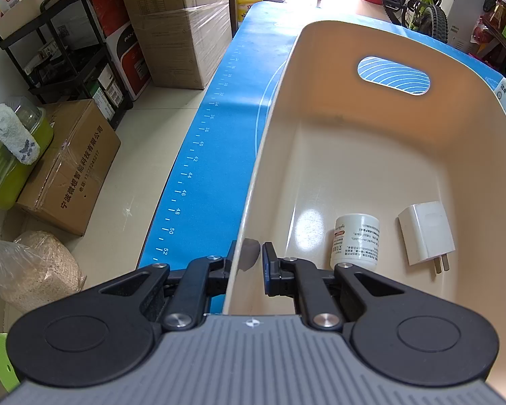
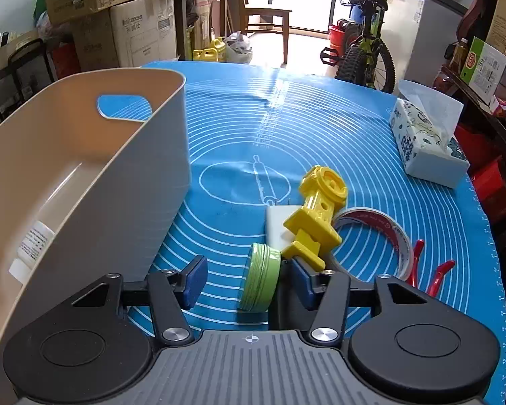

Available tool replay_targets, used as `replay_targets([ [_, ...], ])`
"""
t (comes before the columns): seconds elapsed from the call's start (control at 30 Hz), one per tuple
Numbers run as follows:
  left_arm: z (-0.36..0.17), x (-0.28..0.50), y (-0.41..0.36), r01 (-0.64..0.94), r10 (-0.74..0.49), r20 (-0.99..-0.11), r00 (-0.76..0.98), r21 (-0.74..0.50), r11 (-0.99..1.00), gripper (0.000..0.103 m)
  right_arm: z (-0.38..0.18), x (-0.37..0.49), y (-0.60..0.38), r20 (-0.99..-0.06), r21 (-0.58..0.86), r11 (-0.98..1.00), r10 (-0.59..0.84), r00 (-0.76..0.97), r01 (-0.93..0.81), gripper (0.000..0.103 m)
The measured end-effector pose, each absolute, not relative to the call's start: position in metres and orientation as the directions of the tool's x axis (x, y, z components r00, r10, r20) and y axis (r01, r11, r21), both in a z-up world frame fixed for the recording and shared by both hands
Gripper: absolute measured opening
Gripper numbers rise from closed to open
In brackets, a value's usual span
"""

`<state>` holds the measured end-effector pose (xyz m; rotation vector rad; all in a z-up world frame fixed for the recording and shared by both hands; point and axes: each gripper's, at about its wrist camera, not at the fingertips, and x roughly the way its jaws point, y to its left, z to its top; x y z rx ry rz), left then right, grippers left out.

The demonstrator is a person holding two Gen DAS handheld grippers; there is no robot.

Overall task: Organize rigid objects
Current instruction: 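Grasp the green tape roll with the right tool, then carry the green tape roll into the basket and release it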

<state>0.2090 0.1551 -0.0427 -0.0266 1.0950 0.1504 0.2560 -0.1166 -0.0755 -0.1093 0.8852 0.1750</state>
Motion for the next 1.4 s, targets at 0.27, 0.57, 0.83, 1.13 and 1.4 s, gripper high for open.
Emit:
replay_targets([
  [0.27, -0.042, 0.21, 0.155, -0.134, 0.111, -0.887, 0.448, 0.056, 0.989, 0.014, -0.087, 0.261, -0.115, -0.79, -0.028, 0.979, 0.103, 0.605, -0.204, 0.029],
  [0.57, -0.042, 0.21, 0.155, -0.134, 0.111, -0.887, 0.448, 0.056, 0.989, 0.014, -0.074, 0.253, -0.119, -0.772, -0.004, 0.982, 0.118, 0.625, -0.191, 0.029],
  [0.83, -0.042, 0.21, 0.155, -0.135, 0.112, -0.887, 0.448, 0.056, 0.989, 0.014, -0.055, 0.248, -0.127, -0.749, 0.048, 0.986, 0.14, 0.648, -0.158, 0.028],
  [1.13, -0.042, 0.209, 0.155, -0.134, 0.114, -0.887, 0.448, 0.06, 0.989, 0.014, -0.005, 0.234, -0.122, -0.646, 0.079, 0.983, 0.175, 0.743, -0.163, 0.028],
  [1.4, -0.041, 0.209, 0.155, -0.136, 0.118, -0.887, 0.446, 0.063, 0.989, 0.014, 0.035, 0.223, -0.095, -0.55, 0.105, 0.967, 0.251, 0.797, -0.232, 0.028],
])
